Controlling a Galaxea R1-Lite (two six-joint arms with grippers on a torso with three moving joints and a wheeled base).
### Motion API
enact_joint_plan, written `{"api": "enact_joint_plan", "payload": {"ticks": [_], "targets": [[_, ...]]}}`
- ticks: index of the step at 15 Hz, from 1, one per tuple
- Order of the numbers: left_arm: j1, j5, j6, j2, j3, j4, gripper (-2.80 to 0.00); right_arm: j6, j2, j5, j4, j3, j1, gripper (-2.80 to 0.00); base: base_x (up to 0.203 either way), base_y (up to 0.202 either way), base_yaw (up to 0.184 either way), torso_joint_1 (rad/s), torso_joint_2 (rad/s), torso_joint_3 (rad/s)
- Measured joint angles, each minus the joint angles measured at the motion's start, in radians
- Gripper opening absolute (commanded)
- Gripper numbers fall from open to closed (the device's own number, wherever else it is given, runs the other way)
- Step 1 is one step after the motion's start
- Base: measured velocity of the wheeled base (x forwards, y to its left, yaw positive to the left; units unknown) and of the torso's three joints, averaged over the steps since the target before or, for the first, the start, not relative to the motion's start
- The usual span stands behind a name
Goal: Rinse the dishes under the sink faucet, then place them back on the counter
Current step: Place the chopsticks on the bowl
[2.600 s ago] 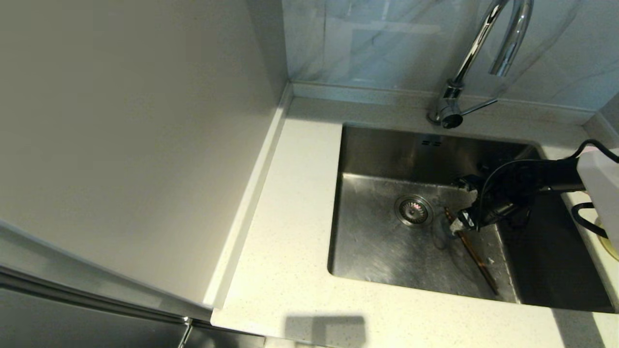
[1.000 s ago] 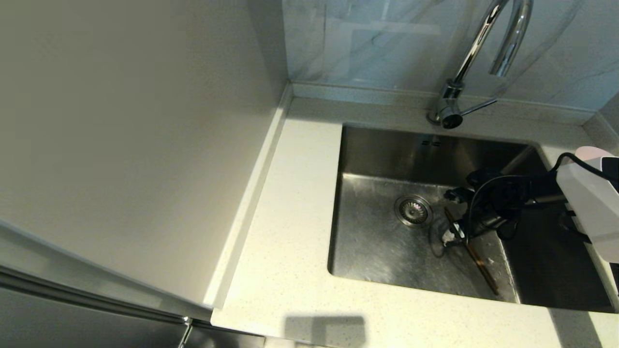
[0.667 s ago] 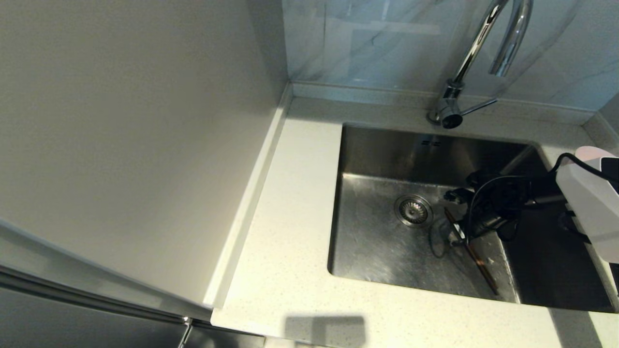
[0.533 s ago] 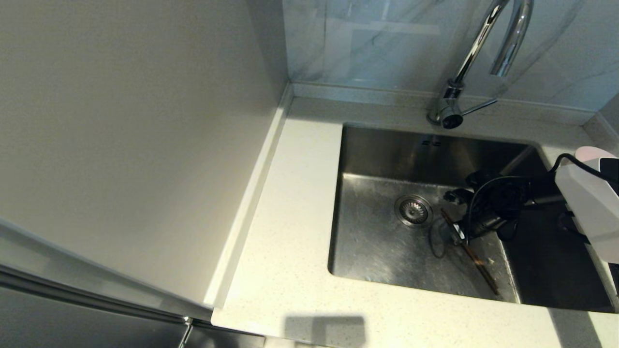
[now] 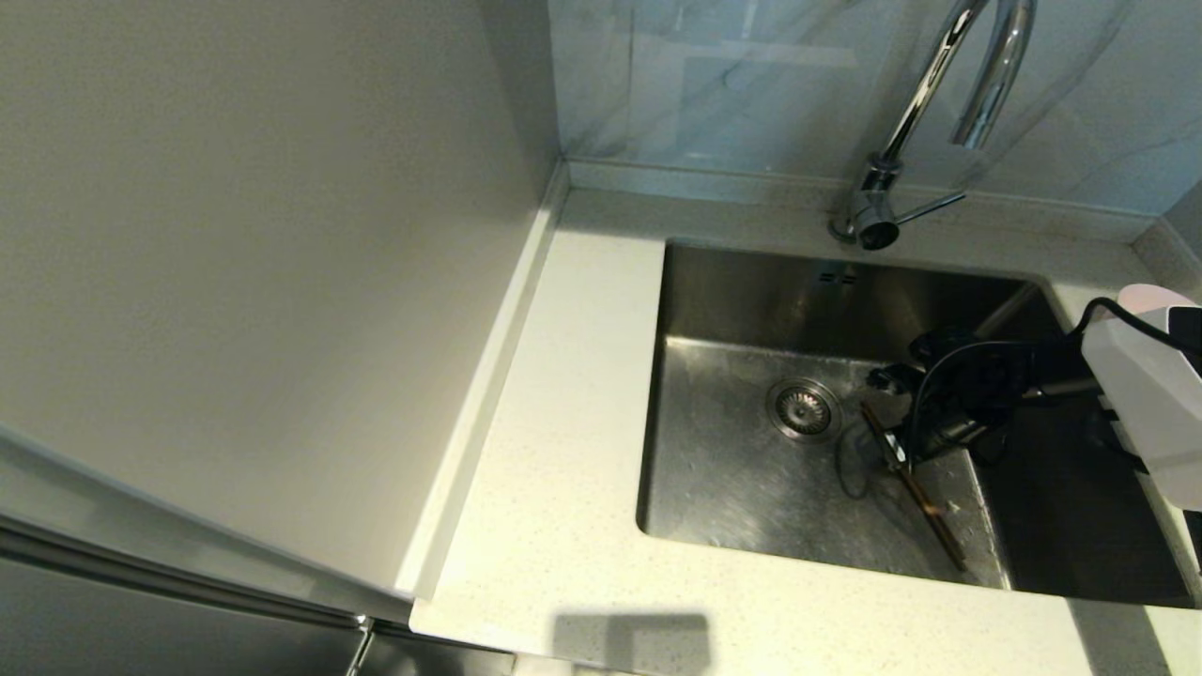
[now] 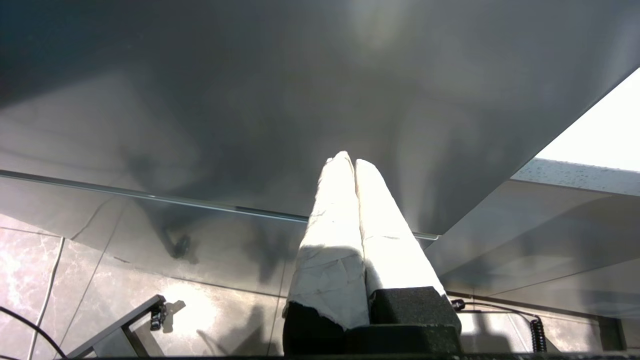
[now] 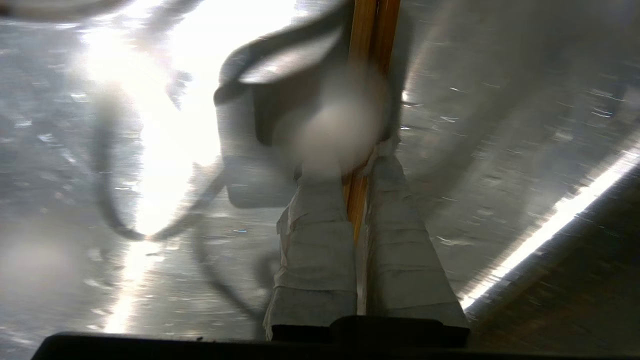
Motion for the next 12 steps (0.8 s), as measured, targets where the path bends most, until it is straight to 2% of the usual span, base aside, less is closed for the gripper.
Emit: {"api": "enact_joint_plan", "payload": {"ticks": [7,12], "targets": [[0.000,0.000,0.000,0.000,0.000,0.000,-2.80,0.020,-0.057,0.010,0.002,0.002,-0.050,-2.80,0.000,0.000,0.000,0.000,0.00,0.000],[0.000,0.000,0.000,0.000,0.000,0.000,-2.80,0.149,-0.130,0.011,0.002,0.004,-0.073,-2.80,0.000,0.000,0.000,0.000,0.00,0.000]]}}
